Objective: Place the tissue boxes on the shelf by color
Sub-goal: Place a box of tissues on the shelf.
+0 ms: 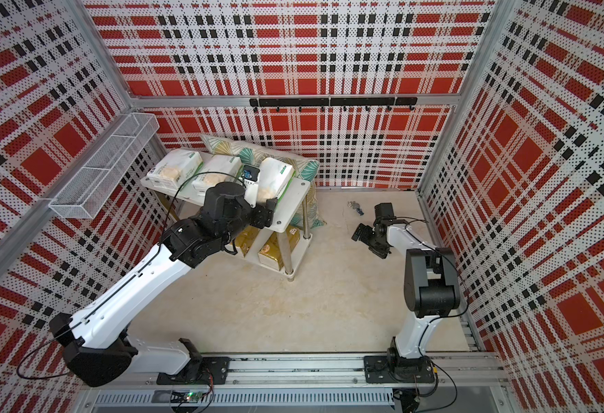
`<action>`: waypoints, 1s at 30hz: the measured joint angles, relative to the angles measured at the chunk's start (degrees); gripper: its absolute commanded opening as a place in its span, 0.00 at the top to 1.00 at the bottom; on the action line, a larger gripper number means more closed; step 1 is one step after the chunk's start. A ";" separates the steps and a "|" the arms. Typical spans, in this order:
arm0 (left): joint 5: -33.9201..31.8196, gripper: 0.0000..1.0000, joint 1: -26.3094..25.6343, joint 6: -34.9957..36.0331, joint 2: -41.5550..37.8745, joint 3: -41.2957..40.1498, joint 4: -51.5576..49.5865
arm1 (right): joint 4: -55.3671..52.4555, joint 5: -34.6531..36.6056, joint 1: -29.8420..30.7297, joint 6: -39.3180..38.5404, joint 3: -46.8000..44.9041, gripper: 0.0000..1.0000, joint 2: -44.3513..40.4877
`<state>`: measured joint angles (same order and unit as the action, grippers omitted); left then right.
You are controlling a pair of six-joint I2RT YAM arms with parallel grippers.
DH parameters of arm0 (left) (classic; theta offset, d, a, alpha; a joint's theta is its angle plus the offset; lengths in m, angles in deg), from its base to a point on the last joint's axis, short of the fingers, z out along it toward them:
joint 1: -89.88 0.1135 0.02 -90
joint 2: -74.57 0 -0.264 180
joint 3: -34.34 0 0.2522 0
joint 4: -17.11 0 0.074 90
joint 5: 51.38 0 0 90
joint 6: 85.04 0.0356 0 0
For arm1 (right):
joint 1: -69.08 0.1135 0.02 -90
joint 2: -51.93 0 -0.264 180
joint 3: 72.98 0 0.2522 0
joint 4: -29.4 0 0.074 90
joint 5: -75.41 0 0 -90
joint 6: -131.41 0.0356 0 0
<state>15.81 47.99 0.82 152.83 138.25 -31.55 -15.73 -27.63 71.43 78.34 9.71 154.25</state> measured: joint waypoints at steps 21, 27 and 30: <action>1.53 0.20 0.61 0.72 -2.08 0.00 -3.74 | 0.24 -0.02 0.15 0.22 0.00 0.00 1.07; 1.84 0.14 1.05 0.85 -1.22 0.00 -3.02 | 0.22 0.04 0.15 0.17 0.00 0.00 1.07; 1.79 0.11 1.09 0.83 -0.81 -0.02 -2.58 | 0.22 0.04 0.15 0.17 0.00 0.00 1.07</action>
<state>17.60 49.09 1.65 152.02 138.23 -34.13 -15.51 -27.58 71.58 78.51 9.71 155.32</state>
